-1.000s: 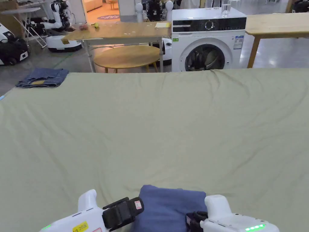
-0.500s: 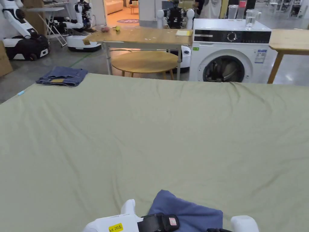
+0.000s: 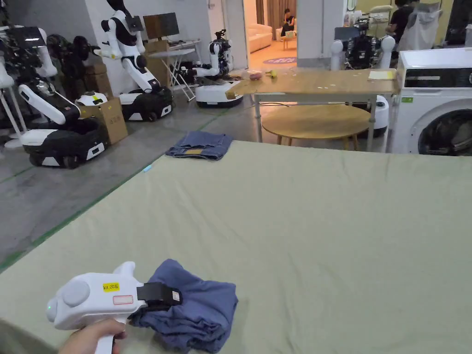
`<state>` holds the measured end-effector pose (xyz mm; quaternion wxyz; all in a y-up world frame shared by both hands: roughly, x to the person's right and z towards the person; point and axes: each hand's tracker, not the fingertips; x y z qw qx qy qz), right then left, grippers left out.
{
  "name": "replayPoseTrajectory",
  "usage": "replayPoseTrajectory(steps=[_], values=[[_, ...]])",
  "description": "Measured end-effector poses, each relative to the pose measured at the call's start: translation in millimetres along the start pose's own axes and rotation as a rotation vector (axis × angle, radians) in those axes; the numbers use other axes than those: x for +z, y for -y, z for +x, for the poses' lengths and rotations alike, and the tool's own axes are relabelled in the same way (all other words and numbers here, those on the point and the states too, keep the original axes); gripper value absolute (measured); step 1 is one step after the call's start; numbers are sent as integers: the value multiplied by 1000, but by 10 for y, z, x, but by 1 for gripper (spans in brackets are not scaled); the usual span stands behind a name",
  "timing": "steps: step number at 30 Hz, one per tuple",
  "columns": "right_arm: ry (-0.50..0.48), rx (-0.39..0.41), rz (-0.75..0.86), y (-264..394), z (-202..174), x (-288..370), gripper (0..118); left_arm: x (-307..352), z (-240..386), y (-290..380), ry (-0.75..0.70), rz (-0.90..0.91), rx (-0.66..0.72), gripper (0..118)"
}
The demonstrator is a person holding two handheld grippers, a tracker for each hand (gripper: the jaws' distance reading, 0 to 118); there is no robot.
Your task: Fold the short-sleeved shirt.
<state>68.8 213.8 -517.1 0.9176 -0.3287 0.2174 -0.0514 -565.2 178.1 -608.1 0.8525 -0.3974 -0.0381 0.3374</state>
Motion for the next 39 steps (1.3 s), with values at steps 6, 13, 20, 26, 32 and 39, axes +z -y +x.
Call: replayPoseTrajectory(steps=[6,13,20,26,32,39], values=[[12,12,-23,-20,-147,-85,0,66,-416,-302,-97,-20,71,25],[29,-16,-15,-102,-111,-82,0,431,-425,-357,-149,133,-3,110],[57,3,39,-195,2,158,0,1140,-172,-167,-324,311,13,7],[163,21,151,-525,316,530,0,945,1150,341,-332,428,-261,0],[407,116,336,-1265,561,793,0,681,2952,787,-245,607,-570,0],[533,160,470,-1709,681,1181,0,559,4350,1249,-178,682,-789,0]])
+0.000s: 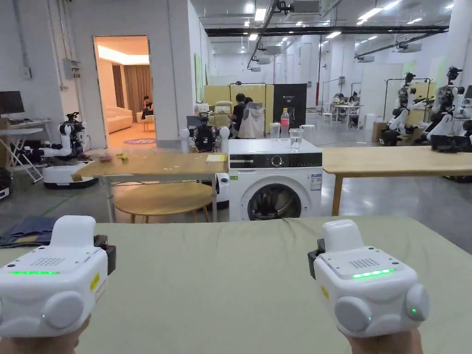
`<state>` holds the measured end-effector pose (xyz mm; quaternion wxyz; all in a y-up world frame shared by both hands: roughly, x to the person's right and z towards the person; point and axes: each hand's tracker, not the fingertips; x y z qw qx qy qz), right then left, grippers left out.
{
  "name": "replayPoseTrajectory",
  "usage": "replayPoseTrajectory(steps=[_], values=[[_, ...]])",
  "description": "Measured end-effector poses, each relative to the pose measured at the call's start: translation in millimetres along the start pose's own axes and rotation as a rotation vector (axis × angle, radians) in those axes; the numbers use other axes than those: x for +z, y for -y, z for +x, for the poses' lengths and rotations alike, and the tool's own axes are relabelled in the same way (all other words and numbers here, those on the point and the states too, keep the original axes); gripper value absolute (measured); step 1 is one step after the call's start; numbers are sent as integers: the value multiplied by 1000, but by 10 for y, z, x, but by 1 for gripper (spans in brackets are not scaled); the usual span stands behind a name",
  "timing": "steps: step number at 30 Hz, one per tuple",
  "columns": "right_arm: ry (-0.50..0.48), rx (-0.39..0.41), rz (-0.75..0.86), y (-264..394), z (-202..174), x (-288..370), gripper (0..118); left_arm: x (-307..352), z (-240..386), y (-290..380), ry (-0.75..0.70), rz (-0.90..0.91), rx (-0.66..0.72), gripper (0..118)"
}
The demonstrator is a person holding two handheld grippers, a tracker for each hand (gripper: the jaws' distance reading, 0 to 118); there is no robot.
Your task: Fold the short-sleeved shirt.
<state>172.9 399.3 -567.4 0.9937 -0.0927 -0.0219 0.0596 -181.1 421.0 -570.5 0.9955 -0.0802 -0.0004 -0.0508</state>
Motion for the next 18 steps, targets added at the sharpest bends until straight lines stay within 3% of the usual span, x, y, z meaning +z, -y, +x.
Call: replayPoseTrajectory(steps=[3,8,12,18], values=[[6,-98,-7,-107,177,209,0,302,343,-89,52,69,3,0],[25,-68,-4,0,251,383,0,465,529,66,71,29,105,0],[2,-121,-20,58,307,349,0,488,636,84,91,14,87,0],[-5,-130,13,25,260,406,0,523,664,35,90,25,60,0]])
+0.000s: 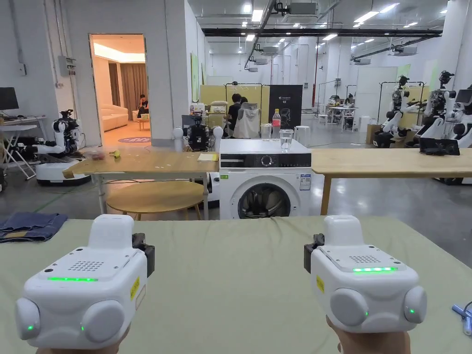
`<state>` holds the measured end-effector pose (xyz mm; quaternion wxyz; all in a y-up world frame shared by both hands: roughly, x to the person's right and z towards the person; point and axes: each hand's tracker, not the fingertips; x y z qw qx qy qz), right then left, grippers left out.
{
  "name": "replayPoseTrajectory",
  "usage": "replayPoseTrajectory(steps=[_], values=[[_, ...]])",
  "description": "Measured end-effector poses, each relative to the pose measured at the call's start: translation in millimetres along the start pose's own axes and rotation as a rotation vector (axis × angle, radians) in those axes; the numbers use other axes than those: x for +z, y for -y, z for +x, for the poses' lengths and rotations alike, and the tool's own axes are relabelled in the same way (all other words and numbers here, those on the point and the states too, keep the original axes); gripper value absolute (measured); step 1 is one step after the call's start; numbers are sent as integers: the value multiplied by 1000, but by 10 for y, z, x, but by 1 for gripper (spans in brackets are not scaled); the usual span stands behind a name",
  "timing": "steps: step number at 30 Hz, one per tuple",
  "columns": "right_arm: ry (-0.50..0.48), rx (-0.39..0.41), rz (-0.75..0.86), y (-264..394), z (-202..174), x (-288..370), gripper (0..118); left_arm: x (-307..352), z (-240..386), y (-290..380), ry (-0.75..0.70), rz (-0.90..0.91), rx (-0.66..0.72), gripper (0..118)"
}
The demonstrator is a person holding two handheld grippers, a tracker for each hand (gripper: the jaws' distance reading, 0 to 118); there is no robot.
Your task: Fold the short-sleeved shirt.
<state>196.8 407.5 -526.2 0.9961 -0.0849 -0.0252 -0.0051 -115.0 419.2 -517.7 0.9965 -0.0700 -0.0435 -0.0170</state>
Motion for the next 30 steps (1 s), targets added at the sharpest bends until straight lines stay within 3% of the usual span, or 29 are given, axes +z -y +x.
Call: replayPoseTrajectory(steps=[3,4,5,6,7,8,9,11,18,23,26,30], values=[[-19,-9,6,-6,-27,11,0,47,15,-38,2,15,1,0],[-17,-4,9,-9,-38,18,13,65,8,-47,-1,23,1,10],[-16,-2,14,-9,-24,16,32,84,2,-63,0,28,-2,24],[-20,-3,19,-20,-26,30,55,104,44,-87,3,32,-12,45],[-26,-4,18,-33,-29,37,84,108,49,-106,-1,29,-19,87],[-41,-7,9,-45,-31,32,99,107,53,-122,-6,24,-24,113],[-46,-6,5,-46,-35,26,106,103,58,-120,-9,24,-29,118],[-37,-1,17,-47,-64,52,109,137,73,-119,17,125,-28,118],[14,27,-11,-51,-136,37,109,141,79,-83,14,60,-18,118],[-134,-30,-23,-37,-130,72,109,149,60,-97,20,62,9,118],[-74,-93,-40,-90,-152,72,109,153,37,-101,18,63,12,118],[-9,-27,17,-126,-241,106,109,164,12,-113,18,67,16,118]])
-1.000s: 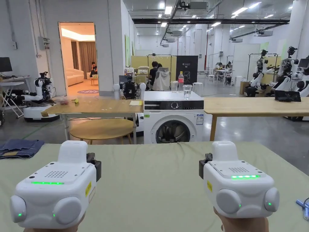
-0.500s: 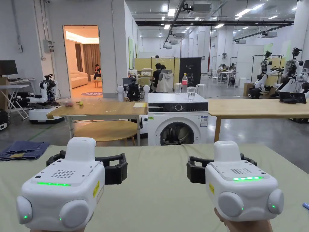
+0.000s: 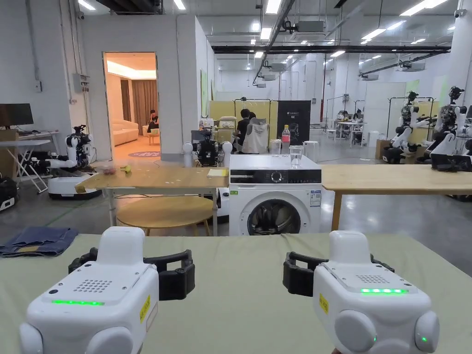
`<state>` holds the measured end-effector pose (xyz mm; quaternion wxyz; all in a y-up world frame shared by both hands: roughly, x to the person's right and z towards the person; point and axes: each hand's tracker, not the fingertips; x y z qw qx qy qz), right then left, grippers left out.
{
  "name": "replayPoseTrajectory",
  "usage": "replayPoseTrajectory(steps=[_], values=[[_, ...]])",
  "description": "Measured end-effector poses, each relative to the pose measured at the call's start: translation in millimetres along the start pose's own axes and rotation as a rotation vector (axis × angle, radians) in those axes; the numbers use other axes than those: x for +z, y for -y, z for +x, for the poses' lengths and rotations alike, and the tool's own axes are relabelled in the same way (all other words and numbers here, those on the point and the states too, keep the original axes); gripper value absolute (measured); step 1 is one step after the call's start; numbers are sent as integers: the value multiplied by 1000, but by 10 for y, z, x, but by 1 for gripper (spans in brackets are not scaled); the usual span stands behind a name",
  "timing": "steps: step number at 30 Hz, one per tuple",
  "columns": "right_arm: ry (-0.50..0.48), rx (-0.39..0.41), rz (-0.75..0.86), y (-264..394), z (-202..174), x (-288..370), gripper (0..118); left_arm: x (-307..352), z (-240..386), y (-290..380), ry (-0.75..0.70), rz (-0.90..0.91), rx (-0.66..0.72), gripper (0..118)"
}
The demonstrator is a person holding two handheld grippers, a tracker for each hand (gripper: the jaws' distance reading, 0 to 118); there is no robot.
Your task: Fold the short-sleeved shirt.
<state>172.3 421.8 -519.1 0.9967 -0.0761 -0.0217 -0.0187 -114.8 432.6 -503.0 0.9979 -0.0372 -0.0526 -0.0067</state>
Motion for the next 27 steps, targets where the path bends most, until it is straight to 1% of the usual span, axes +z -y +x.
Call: replayPoseTrajectory(steps=[2,9,12,16,22,23,24,27], values=[[-8,18,8,5,-36,18,109,-3,-5,0,-3,1,-1,118],[-31,6,7,9,-81,69,109,-31,-3,25,-2,-10,-4,118],[-45,-27,6,-6,-66,79,109,-31,6,32,-1,-11,-2,118],[-43,-42,2,-18,-34,76,109,-20,27,34,1,-12,-7,118],[-27,-29,8,4,-28,85,109,-17,26,33,1,-11,4,118],[-4,-21,28,14,-43,88,109,-15,29,31,0,-9,3,118],[41,-11,34,25,-53,78,109,-12,29,29,2,-9,2,118],[27,-7,36,44,-36,79,109,-6,41,28,0,-7,0,118]])
